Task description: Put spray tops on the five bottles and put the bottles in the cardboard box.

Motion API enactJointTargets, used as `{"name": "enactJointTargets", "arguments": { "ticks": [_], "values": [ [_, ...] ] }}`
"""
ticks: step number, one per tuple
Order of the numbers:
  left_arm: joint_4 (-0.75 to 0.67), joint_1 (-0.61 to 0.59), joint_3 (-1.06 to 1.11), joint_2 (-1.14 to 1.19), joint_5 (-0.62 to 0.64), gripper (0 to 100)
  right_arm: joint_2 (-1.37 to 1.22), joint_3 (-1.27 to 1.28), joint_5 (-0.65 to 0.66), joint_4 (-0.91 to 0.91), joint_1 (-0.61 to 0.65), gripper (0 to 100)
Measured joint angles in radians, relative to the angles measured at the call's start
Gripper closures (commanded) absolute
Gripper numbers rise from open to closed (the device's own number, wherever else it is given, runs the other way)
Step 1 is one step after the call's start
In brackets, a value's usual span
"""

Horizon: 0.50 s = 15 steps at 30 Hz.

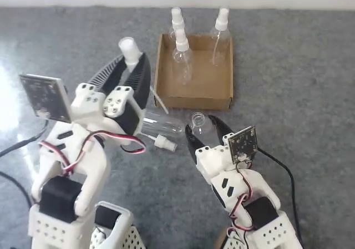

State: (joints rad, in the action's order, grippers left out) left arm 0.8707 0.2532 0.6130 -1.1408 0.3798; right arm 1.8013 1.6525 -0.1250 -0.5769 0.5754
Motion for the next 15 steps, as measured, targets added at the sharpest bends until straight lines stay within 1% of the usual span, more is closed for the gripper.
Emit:
{"name": "enactJointTargets", "arguments": {
  "ticks": [2, 5, 8, 12, 15],
  "values": [
    [0.000, 0.034, 0.000, 0.000, 0.000, 98, 0.000, 0.000, 0.000, 0.000, 0.000, 90.9],
    [-0.002, 0.051, 0.008, -0.002, 0.000, 98, 0.000, 0.000, 0.000, 0.000, 0.000, 90.9],
    [-0.046, 0.058, 0.052, -0.002, 0.000, 98, 0.000, 0.000, 0.000, 0.000, 0.002, 90.9],
    [-0.126, 0.084, 0.132, -0.002, 0.002, 99, 0.000, 0.000, 0.000, 0.000, 0.041, 90.9],
    [-0.146, 0.115, 0.146, 0.000, 0.002, 99, 0.000, 0.000, 0.000, 0.000, 0.058, 90.9]
  ]
}}
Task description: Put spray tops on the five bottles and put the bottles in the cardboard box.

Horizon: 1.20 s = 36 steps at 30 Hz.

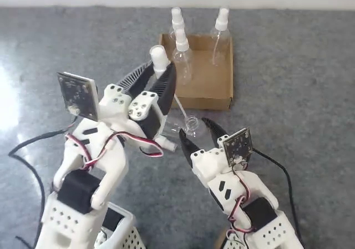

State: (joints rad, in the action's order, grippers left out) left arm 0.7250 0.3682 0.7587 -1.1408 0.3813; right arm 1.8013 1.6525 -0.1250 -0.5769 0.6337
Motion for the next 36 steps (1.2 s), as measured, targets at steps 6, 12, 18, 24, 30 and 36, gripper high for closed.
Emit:
{"name": "enactJointTargets", "arguments": {
  "ticks": [6, 12, 18, 24, 30, 36],
  "values": [
    [-0.005, 0.008, 0.000, 0.000, 0.000, 99, 0.000, 0.000, 0.000, 0.000, -0.005, 90.9],
    [-0.005, 0.011, 0.000, 0.000, -0.009, 99, 0.000, 0.000, 0.000, 0.018, -0.005, 90.9],
    [-0.020, 0.011, 0.000, 0.000, -0.012, 99, 0.000, 0.000, 0.000, 0.021, -0.005, 90.9],
    [-0.074, 0.011, 0.072, 0.000, -0.012, 99, 0.000, 0.000, 0.064, 0.021, -0.005, 90.9],
    [-0.094, 0.011, 0.100, 0.000, -0.012, 99, 0.000, 0.006, 0.109, 0.075, -0.005, 90.9],
    [-0.094, 0.011, 0.135, 0.000, -0.008, 99, 0.000, 0.009, 0.109, 0.124, -0.005, 90.8]
  ]
}}
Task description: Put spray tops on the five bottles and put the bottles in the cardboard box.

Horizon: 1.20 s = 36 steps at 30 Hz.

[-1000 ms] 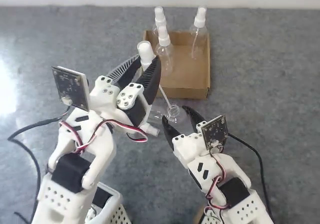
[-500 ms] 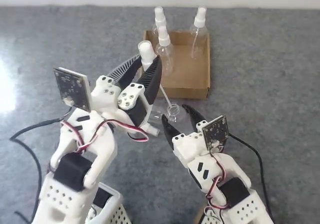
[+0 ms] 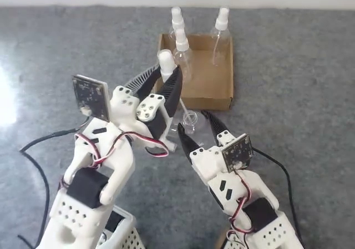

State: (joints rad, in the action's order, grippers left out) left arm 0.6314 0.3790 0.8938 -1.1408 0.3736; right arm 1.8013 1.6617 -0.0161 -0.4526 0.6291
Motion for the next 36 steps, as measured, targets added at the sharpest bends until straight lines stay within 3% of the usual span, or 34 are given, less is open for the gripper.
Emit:
{"name": "enactJointTargets", "arguments": {
  "ticks": [6, 12, 28, 36],
  "values": [
    [0.000, 0.011, 0.029, 0.000, -0.002, 99, 0.000, 0.000, 0.000, 0.003, 0.000, 90.8],
    [0.000, 0.095, 0.066, 0.000, -0.057, 99, 0.000, 0.000, 0.000, 0.003, 0.000, 90.8],
    [0.051, 0.117, 0.109, 0.000, -0.121, 99, 0.000, 0.000, 0.000, 0.003, -0.014, 90.8],
    [0.052, 0.196, 0.155, 0.002, -0.163, 99, 0.000, 0.000, 0.000, 0.003, -0.041, 90.8]
  ]
}}
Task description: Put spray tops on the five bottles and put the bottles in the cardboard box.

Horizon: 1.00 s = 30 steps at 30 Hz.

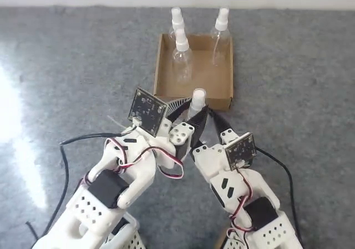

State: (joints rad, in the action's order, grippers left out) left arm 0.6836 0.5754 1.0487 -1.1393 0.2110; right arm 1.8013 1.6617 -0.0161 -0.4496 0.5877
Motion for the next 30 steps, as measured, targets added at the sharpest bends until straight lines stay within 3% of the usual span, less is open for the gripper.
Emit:
{"name": "enactJointTargets", "arguments": {
  "ticks": [13, 21, 30],
  "values": [
    [0.000, 0.000, 0.028, -0.002, -0.006, 99, 0.000, 0.000, 0.002, 0.000, -0.017, 90.9],
    [0.000, 0.005, 0.037, 0.000, -0.006, 85, 0.000, 0.000, -0.091, 0.000, -0.061, 90.9],
    [0.000, 0.006, 0.058, 0.000, -0.006, 83, 0.000, 0.000, -0.097, 0.000, -0.075, 90.9]
  ]
}}
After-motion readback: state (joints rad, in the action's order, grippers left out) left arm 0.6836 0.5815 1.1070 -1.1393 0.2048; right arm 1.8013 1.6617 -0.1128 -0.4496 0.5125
